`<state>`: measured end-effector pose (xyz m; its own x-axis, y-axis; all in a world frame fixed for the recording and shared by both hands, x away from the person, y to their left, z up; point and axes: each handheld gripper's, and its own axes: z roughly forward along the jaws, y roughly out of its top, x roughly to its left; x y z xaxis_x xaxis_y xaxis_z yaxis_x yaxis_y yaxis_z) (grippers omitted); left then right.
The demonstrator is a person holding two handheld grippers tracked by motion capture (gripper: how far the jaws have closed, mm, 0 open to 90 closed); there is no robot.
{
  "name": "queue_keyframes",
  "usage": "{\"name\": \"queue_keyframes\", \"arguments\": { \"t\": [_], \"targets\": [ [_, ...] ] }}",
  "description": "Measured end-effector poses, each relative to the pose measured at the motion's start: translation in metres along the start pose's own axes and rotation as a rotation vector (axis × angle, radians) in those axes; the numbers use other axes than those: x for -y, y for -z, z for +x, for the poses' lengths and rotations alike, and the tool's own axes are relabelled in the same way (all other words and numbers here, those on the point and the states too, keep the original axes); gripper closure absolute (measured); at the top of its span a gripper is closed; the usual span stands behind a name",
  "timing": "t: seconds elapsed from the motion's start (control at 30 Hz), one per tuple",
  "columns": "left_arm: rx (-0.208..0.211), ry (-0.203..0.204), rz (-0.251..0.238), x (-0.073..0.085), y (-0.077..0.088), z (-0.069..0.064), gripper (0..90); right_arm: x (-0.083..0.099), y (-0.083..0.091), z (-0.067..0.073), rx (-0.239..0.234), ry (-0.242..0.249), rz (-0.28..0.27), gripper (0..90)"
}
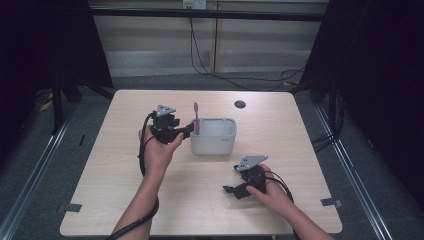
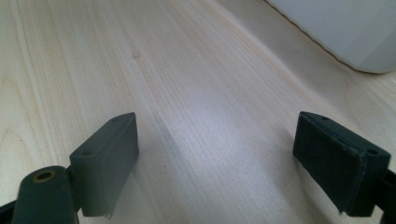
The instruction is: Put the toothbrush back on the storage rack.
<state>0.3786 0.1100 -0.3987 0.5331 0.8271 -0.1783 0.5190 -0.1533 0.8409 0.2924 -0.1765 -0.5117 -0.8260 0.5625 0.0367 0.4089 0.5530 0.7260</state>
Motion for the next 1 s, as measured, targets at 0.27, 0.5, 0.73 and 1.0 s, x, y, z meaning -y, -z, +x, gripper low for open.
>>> {"name": "queue_keyframes", "arguments": {
  "t": [0.27, 0.5, 0.73, 1.0],
  "targets": [
    [0.024, -0.018, -0.019, 0.007, 0.005, 0.008, 38.1, 0.000, 0.000, 0.000, 0.001, 0.000, -0.001, 13.6],
    [0.019, -0.039, -0.023, 0.015, 0.011, 0.016, 33.2, 0.000, 0.000, 0.000, 0.001, 0.000, -0.001, 13.6],
    [0.029, -0.072, -0.011, 0.024, 0.017, 0.023, 27.7, 0.000, 0.000, 0.000, 0.001, 0.000, -0.001, 13.6],
    [0.045, -0.058, 0.001, 0.035, 0.022, 0.031, 23.8, 0.000, 0.000, 0.000, 0.000, -0.001, 0.000, 13.6]
  ]
}}
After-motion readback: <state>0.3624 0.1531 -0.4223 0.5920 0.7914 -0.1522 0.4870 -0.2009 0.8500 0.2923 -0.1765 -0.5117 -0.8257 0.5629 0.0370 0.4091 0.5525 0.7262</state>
